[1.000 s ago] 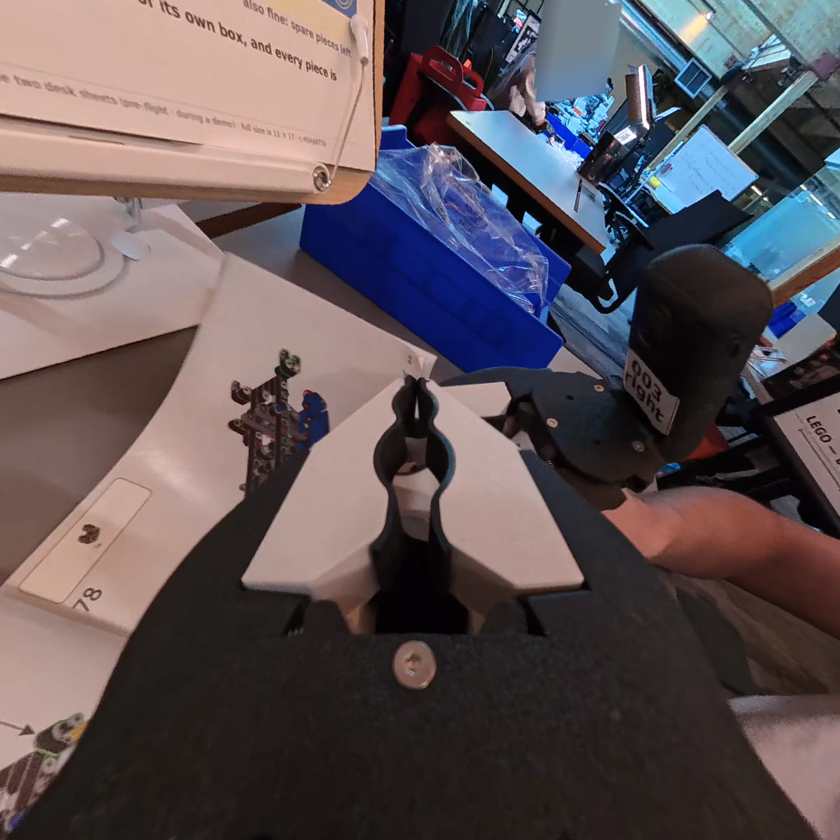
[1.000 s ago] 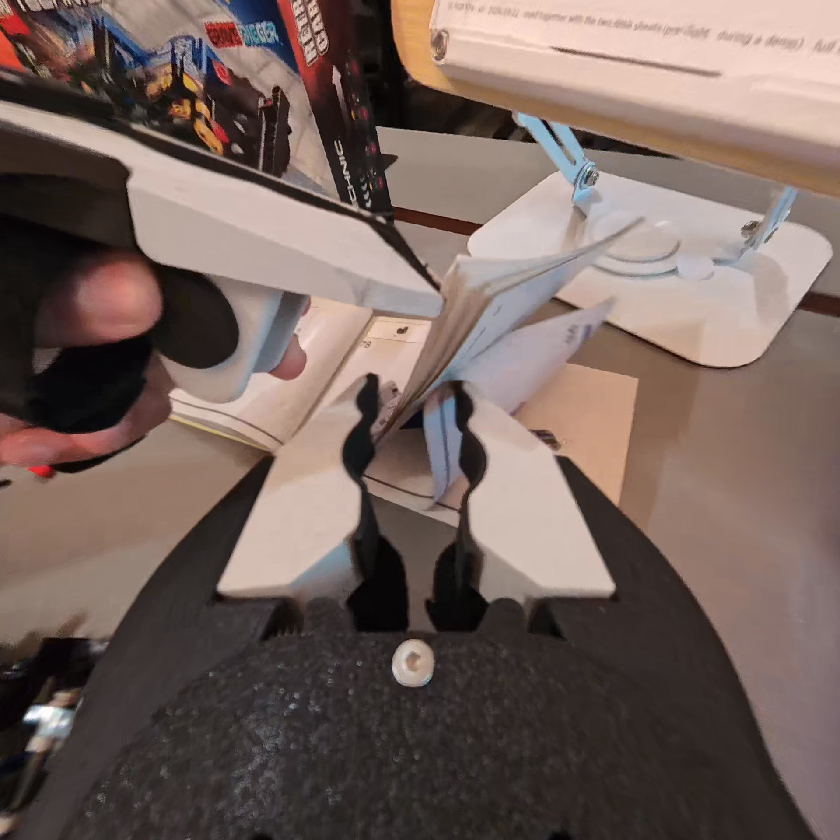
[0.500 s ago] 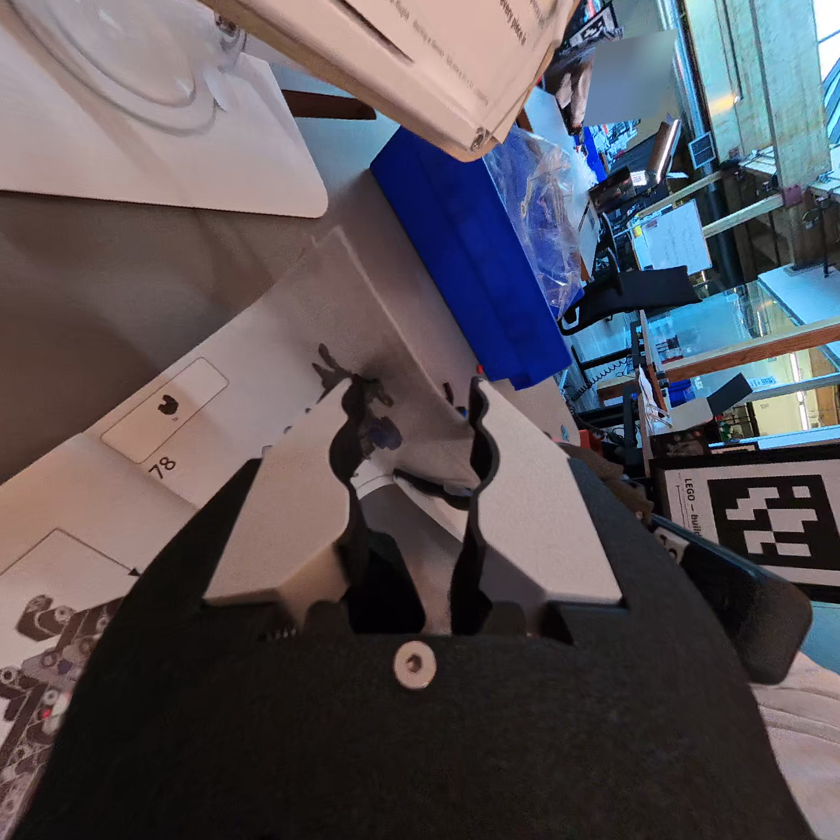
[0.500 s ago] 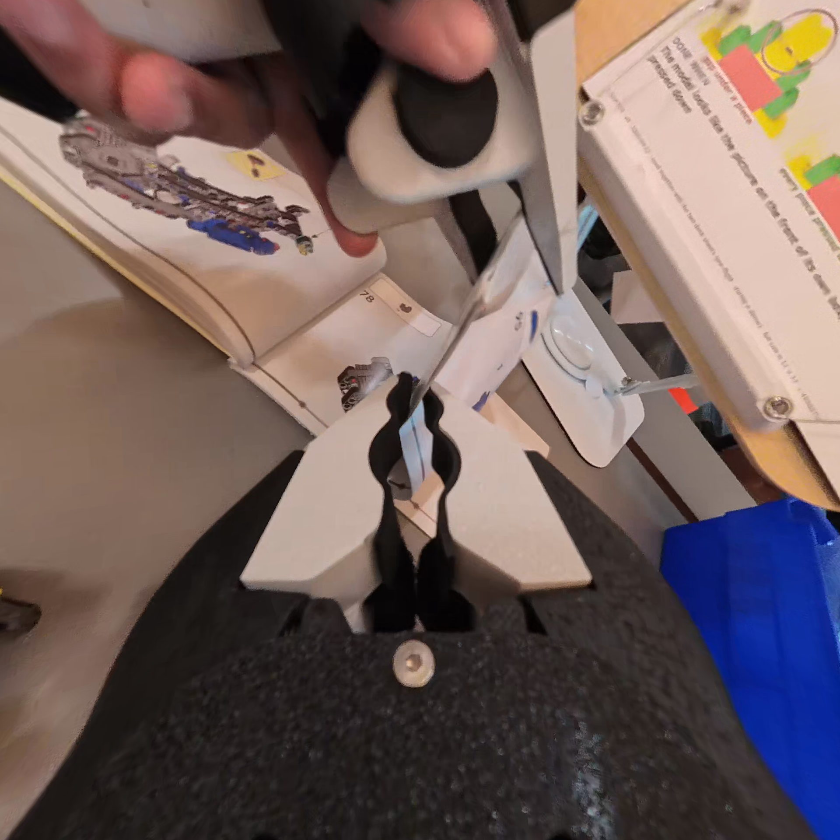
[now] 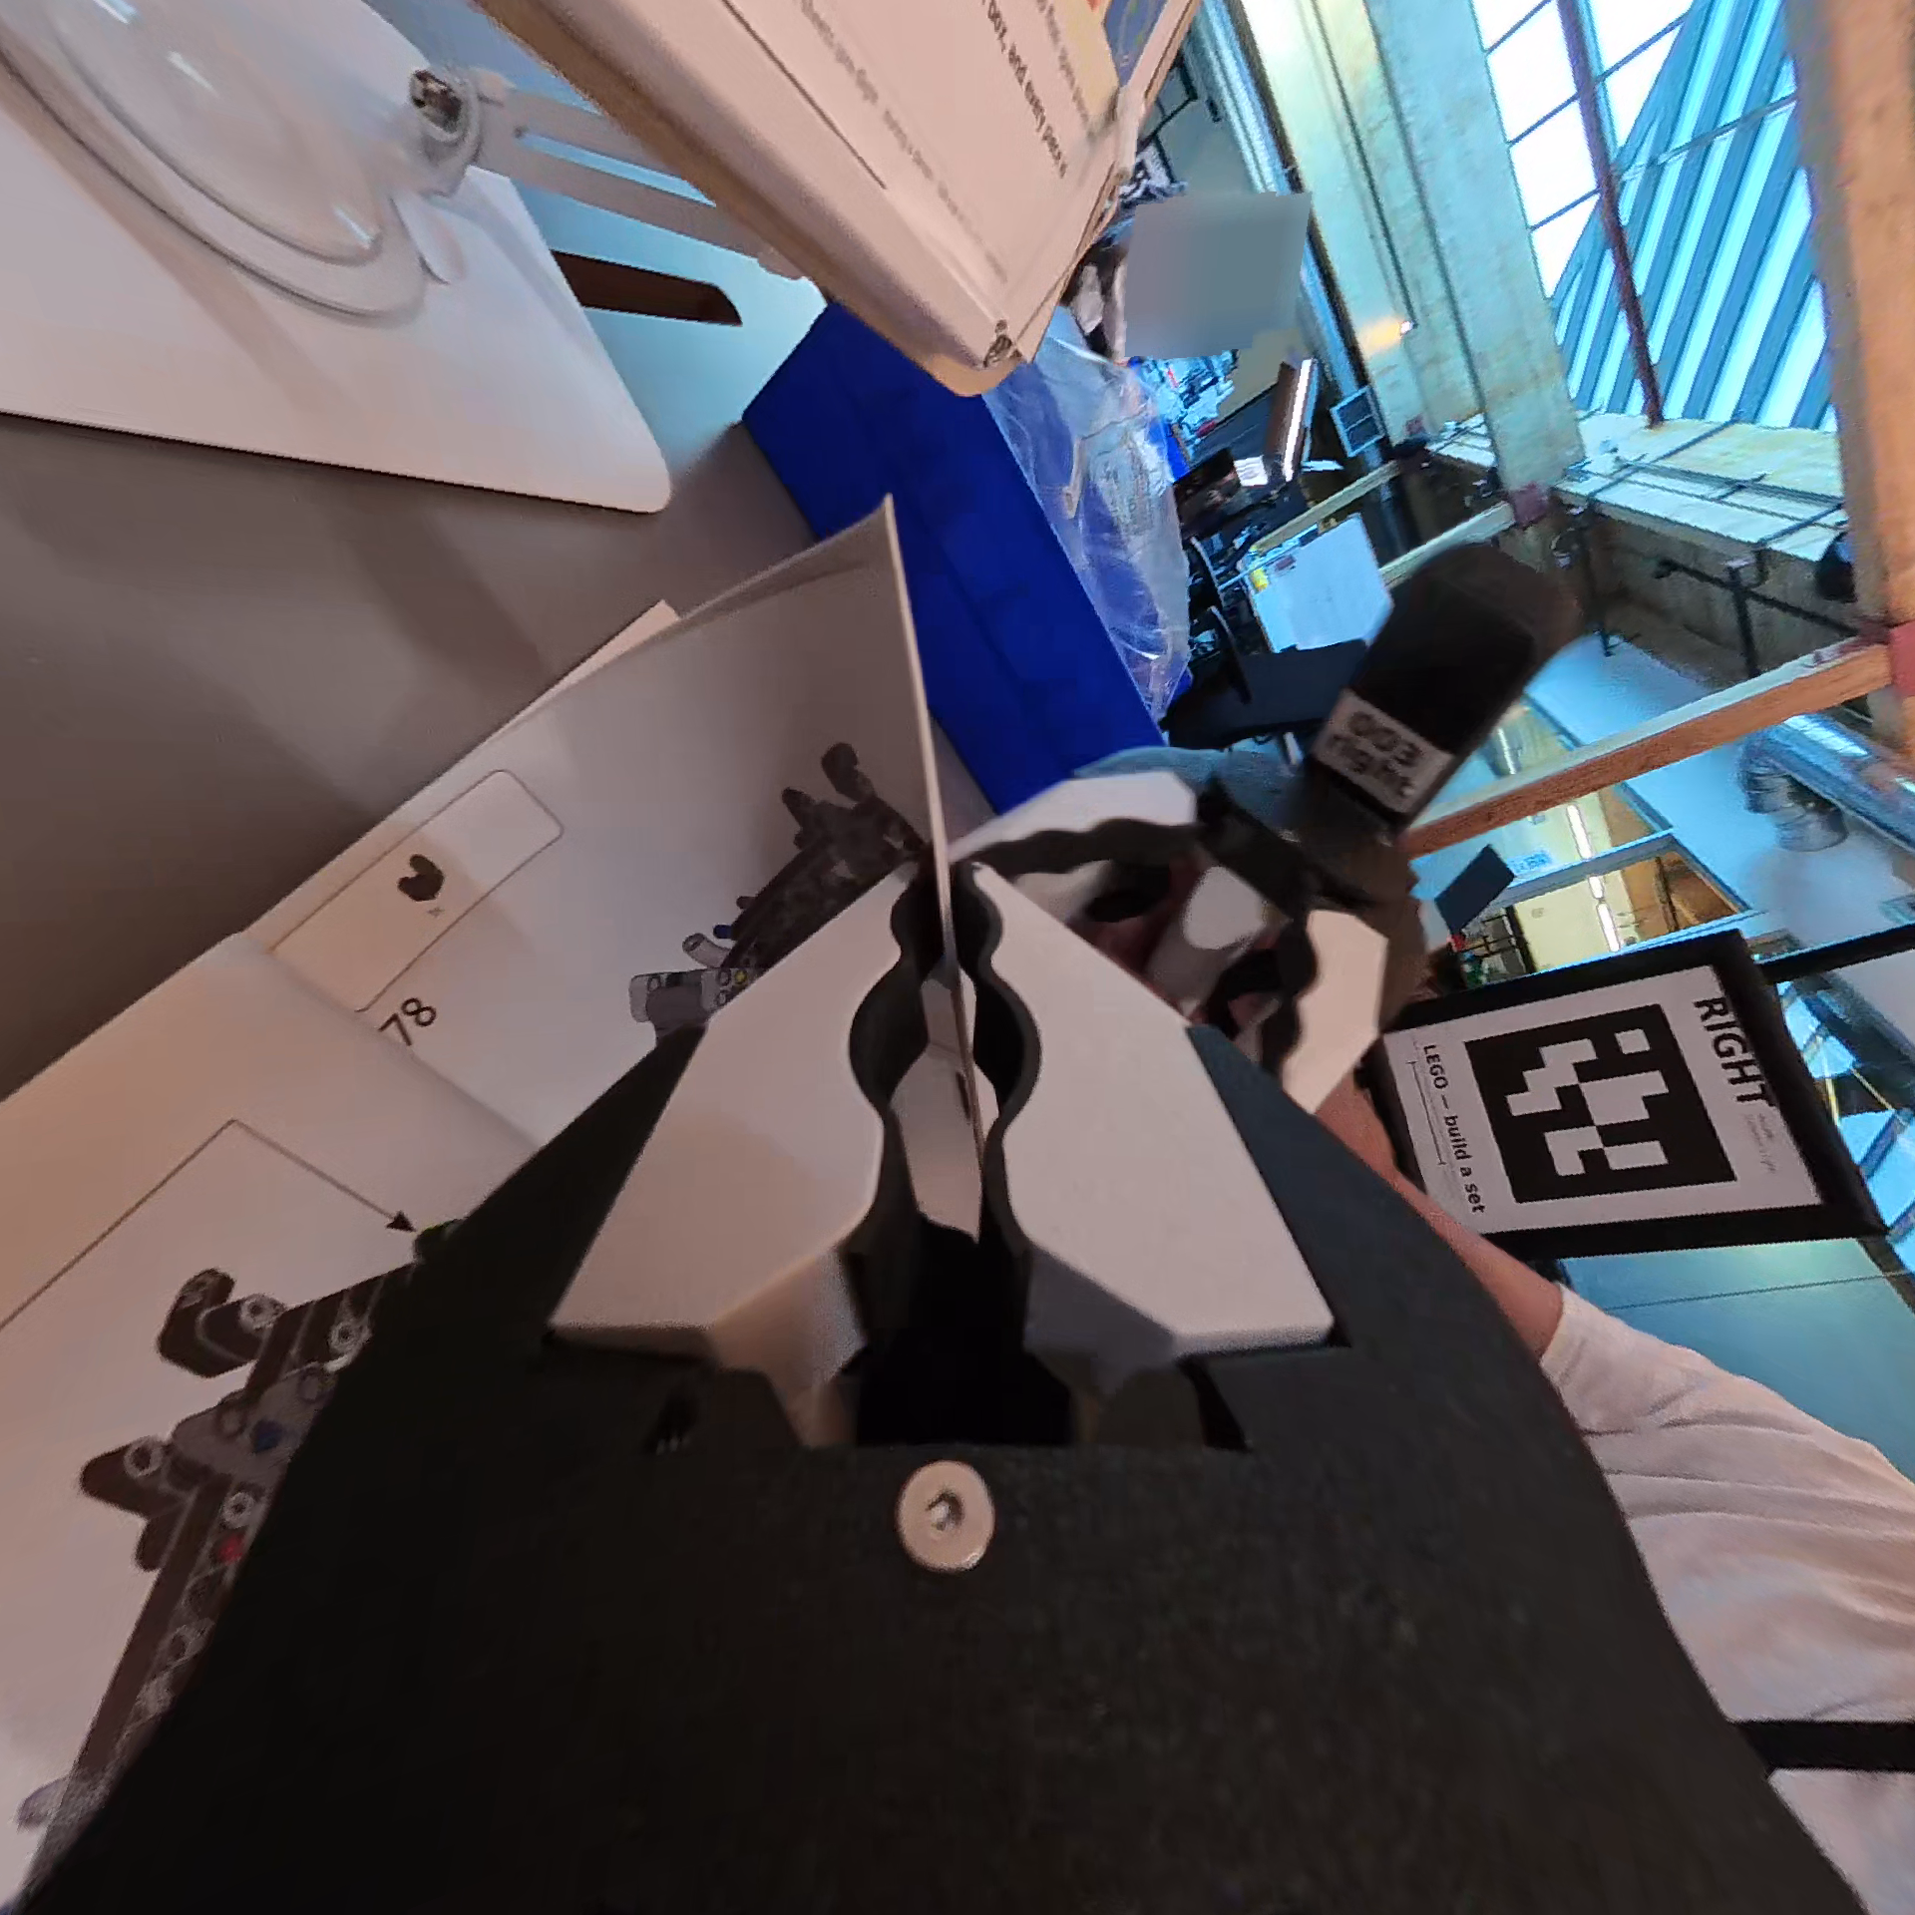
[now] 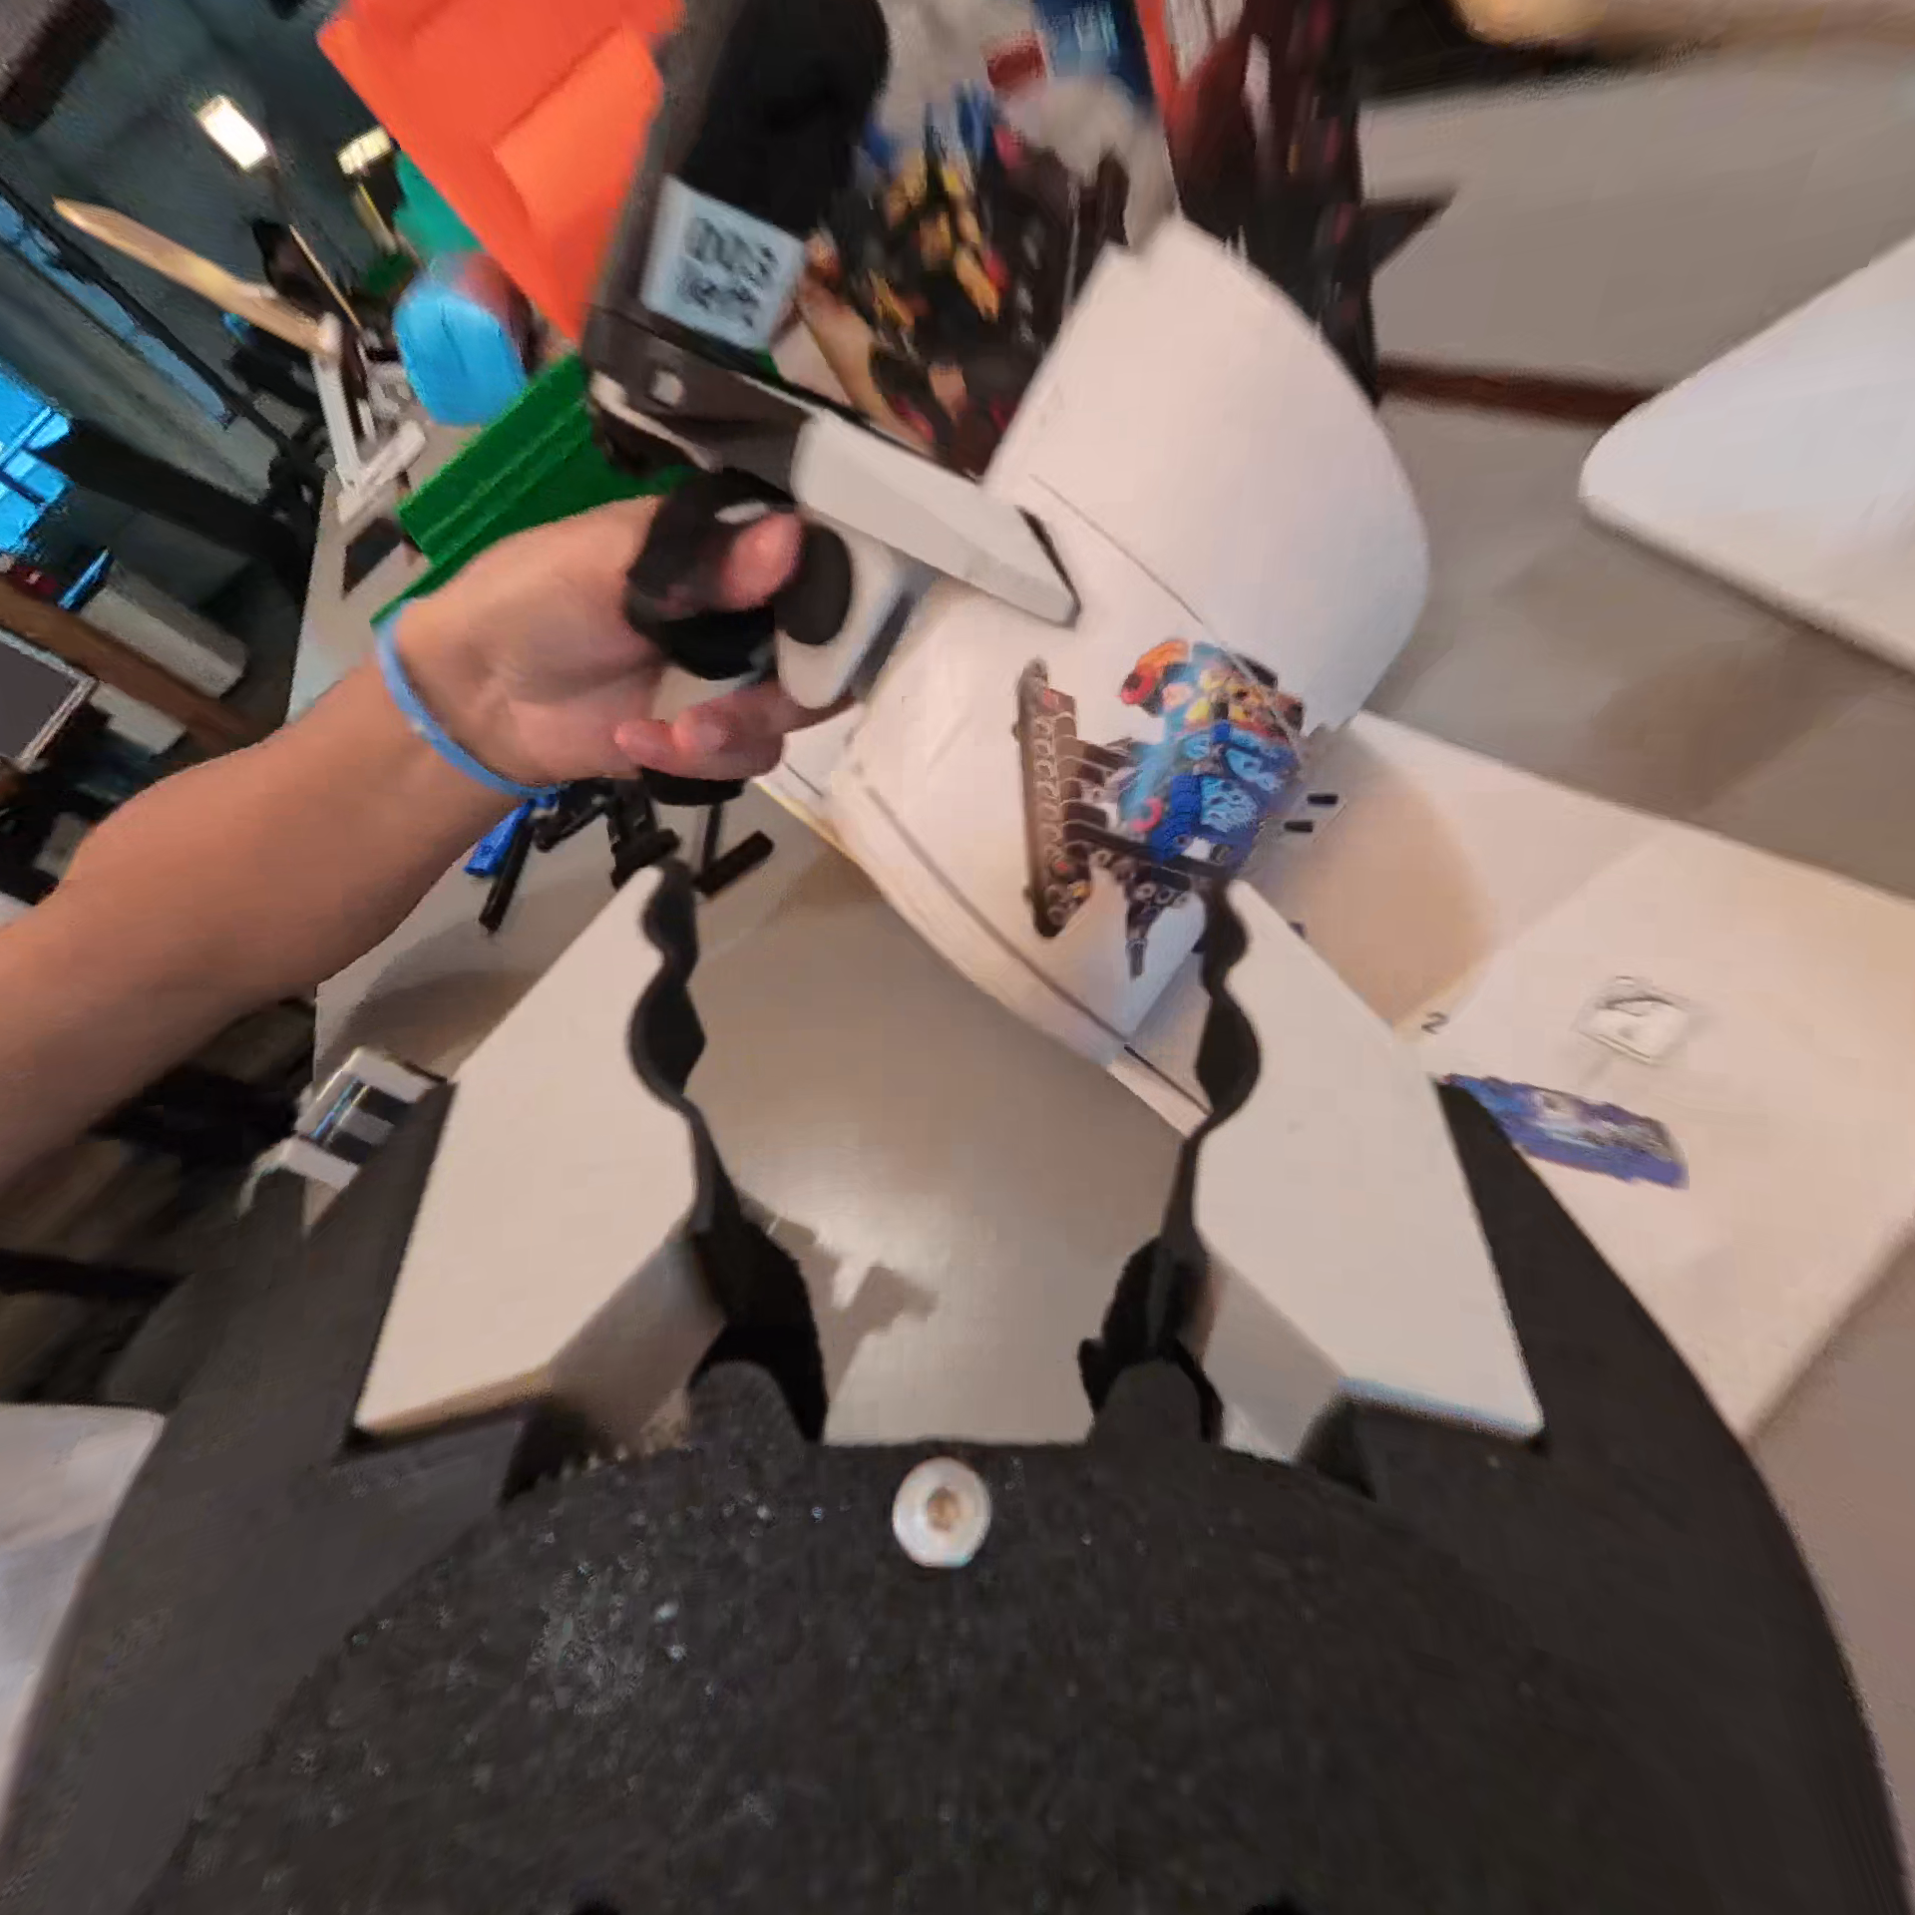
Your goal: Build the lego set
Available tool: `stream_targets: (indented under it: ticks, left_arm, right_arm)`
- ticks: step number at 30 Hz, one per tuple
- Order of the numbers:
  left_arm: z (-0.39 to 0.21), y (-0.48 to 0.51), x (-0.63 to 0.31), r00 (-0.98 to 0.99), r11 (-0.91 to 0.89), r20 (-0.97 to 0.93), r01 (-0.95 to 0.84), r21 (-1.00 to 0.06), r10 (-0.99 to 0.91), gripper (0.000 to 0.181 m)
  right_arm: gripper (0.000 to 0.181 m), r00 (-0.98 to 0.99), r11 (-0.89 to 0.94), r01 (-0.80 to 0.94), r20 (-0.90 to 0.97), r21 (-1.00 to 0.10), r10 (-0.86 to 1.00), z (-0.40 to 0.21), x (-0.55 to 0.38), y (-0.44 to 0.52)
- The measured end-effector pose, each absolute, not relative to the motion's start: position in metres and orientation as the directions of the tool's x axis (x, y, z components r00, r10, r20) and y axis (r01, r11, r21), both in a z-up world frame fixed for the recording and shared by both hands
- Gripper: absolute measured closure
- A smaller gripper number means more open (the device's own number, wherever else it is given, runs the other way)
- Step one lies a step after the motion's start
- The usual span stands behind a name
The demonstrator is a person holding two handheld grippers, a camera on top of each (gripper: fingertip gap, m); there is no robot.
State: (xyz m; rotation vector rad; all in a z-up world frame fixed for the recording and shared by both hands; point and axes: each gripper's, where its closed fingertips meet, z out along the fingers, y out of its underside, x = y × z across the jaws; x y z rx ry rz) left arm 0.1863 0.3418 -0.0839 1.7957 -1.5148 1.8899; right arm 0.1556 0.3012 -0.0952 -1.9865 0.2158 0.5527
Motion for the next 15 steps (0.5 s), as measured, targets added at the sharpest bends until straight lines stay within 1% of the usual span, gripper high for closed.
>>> stream_targets:
  ticks: [2, 3, 4, 5, 7, 9, 13, 15]
  left_arm:
    - [-0.085, 0.339, 0.187, -0.294, -0.499, 0.814, -0.671, -0.549, -0.501, 0.181]
    - [-0.086, 0.338, 0.186, -0.295, -0.501, 0.820, -0.674, -0.543, -0.491, 0.181]
    - [-0.087, 0.336, 0.186, -0.297, -0.505, 0.826, -0.676, -0.536, -0.479, 0.181]
    - [-0.086, 0.335, 0.186, -0.300, -0.513, 0.833, -0.676, -0.529, -0.464, 0.181]
    - [-0.081, 0.334, 0.184, -0.311, -0.525, 0.844, -0.673, -0.520, -0.437, 0.180]
    - [-0.075, 0.335, 0.180, -0.331, -0.522, 0.844, -0.672, -0.524, -0.421, 0.177]
    - [-0.069, 0.340, 0.175, -0.364, -0.514, 0.829, -0.657, -0.552, -0.425, 0.176]
    - [-0.068, 0.341, 0.173, -0.377, -0.512, 0.827, -0.654, -0.557, -0.418, 0.176]
  right_arm:
    - [0.068, 0.847, -0.531, -0.407, -0.525, -0.744, 0.086, -0.113, 0.152, 0.326]
    - [0.064, 0.842, -0.535, -0.424, -0.535, -0.731, 0.063, -0.118, 0.154, 0.336]
    - [0.064, 0.851, -0.529, -0.423, -0.523, -0.736, 0.048, -0.121, 0.156, 0.345]
    - [0.070, 0.866, -0.535, -0.408, -0.500, -0.740, 0.031, -0.125, 0.157, 0.350]
    - [0.098, 0.894, -0.516, -0.383, -0.449, -0.766, 0.002, -0.129, 0.162, 0.355]
    - [0.107, 0.892, -0.475, -0.406, -0.451, -0.781, -0.021, -0.128, 0.170, 0.355]
    - [0.124, 0.816, -0.447, -0.502, -0.577, -0.740, 0.040, -0.118, 0.172, 0.353]
    - [0.122, 0.809, -0.458, -0.505, -0.586, -0.732, 0.045, -0.120, 0.174, 0.350]
